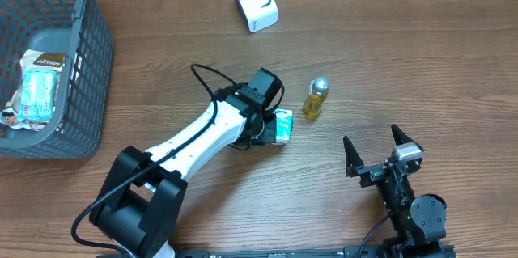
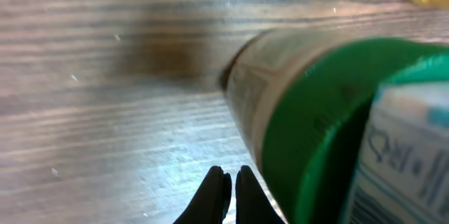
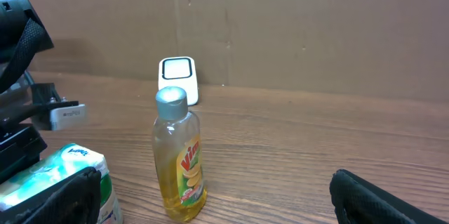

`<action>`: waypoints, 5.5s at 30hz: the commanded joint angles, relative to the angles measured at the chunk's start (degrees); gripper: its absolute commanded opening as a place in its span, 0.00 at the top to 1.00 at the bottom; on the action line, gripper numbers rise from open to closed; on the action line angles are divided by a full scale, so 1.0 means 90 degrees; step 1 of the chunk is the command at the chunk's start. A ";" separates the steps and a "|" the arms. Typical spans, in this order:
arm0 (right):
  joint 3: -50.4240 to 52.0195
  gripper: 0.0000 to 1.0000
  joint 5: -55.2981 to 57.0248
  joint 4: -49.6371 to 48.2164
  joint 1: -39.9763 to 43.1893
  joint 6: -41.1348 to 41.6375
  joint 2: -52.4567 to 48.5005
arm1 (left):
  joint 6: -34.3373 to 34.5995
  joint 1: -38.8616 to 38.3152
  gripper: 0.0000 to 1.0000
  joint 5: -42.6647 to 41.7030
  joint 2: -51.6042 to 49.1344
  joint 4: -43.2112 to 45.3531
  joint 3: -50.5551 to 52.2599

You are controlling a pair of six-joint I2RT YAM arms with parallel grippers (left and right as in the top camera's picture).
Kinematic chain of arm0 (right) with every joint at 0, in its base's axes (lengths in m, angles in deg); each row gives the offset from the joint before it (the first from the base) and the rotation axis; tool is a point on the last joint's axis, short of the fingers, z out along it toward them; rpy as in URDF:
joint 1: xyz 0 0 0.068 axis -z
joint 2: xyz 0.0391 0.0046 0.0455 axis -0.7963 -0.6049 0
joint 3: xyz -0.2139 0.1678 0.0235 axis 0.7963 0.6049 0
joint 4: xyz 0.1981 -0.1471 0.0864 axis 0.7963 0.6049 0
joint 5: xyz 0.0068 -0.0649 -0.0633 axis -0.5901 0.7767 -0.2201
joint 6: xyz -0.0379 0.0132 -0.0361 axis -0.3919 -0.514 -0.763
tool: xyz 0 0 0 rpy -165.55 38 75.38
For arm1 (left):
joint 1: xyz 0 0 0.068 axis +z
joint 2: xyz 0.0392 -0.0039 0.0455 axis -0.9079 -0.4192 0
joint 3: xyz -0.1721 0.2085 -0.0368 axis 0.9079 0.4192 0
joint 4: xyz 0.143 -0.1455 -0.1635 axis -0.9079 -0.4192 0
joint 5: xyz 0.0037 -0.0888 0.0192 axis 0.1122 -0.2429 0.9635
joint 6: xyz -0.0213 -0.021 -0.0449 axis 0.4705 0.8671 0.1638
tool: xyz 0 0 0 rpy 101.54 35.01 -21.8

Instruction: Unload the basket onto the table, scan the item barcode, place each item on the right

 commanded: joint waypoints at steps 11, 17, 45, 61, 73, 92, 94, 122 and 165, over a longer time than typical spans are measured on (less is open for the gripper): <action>0.0066 0.00 -0.0010 -0.0041 0.0019 -0.0032 0.0051 | -0.1098 0.0425 0.96 0.0163 -0.0027 0.0716 0.0032; 0.0066 0.00 -0.0007 -0.0041 0.0019 -0.0032 0.0051 | -0.1090 0.0367 0.96 -0.0313 -0.0051 0.0746 0.0032; 0.0066 0.00 -0.0007 -0.0041 0.0019 -0.0032 0.0051 | -0.1178 0.0556 0.67 0.0374 -0.0049 -0.0760 -0.0937; 0.0066 0.00 -0.0007 -0.0041 0.0019 -0.0032 0.0051 | -0.3152 0.0444 0.00 -0.0634 -0.0063 -0.2123 -0.3218; 0.0066 0.00 -0.0007 -0.0041 0.0019 -0.0032 0.0051 | -0.2033 -0.0549 0.00 0.0223 -0.0063 -0.1336 -0.2064; 0.0066 0.00 -0.0007 -0.0041 0.0019 -0.0032 0.0051 | -0.1486 -0.0675 0.19 0.0595 -0.0063 0.0624 -0.0517; 0.0066 0.00 -0.0007 -0.0041 0.0019 -0.0032 0.0051 | -0.1484 -0.0675 0.24 0.0595 -0.0063 0.0612 -0.0517; 0.0066 0.00 -0.0007 -0.0041 0.0019 -0.0032 0.0051 | -0.1309 -0.0687 0.22 0.0498 -0.0141 0.1027 -0.0330; 0.0066 0.00 -0.0010 -0.0041 0.0019 -0.0032 0.0051 | -0.2545 -0.0651 0.00 0.0947 -0.0347 0.0746 -0.0561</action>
